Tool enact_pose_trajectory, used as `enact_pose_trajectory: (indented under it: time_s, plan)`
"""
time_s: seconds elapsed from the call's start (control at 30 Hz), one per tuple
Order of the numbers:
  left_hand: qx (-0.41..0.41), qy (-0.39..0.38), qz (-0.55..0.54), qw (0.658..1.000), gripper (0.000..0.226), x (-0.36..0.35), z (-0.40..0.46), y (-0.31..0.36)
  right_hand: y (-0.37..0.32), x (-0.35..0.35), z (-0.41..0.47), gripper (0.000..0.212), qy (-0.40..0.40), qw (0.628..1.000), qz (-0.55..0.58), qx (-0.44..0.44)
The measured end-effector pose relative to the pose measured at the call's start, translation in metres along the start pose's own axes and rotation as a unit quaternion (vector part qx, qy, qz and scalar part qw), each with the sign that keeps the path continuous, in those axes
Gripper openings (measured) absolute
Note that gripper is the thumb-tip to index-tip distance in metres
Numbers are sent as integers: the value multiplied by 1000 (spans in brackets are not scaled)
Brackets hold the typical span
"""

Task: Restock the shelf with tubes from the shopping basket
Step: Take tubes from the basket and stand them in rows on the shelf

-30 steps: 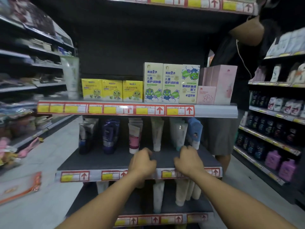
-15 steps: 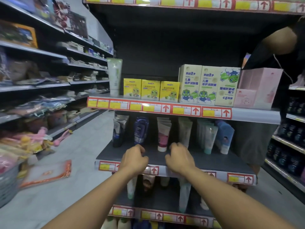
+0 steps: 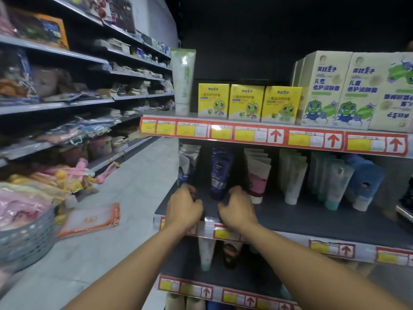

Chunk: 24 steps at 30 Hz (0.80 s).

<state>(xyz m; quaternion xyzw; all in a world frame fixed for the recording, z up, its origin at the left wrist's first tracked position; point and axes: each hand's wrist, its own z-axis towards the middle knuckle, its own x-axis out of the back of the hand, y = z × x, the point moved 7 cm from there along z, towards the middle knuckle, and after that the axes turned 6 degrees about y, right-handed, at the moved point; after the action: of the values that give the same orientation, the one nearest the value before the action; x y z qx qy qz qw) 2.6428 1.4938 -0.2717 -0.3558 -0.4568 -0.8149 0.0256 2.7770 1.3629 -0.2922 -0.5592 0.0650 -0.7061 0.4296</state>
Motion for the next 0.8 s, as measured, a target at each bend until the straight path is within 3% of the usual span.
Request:
enact_pose_trajectory:
  time_s: [0.17, 0.33, 0.4, 0.57, 0.8]
  plan:
    - [35, 63, 36, 997, 49, 6, 37, -21, 8, -29, 27, 67, -5, 999, 21, -49]
    - [70, 18, 48, 996, 75, -5, 72, -40, 12, -40, 49, 88, 11, 998, -5, -67]
    - [62, 5, 27, 998, 77, -12, 81, -44, 13, -42, 52, 88, 18, 998, -11, -61]
    - [43, -2, 7, 999, 52, -24, 86, -52, 13, -47, 54, 84, 27, 999, -14, -35]
    - [50, 26, -3, 998, 62, -24, 86, -59, 17, -47, 54, 49, 17, 999, -4, -31]
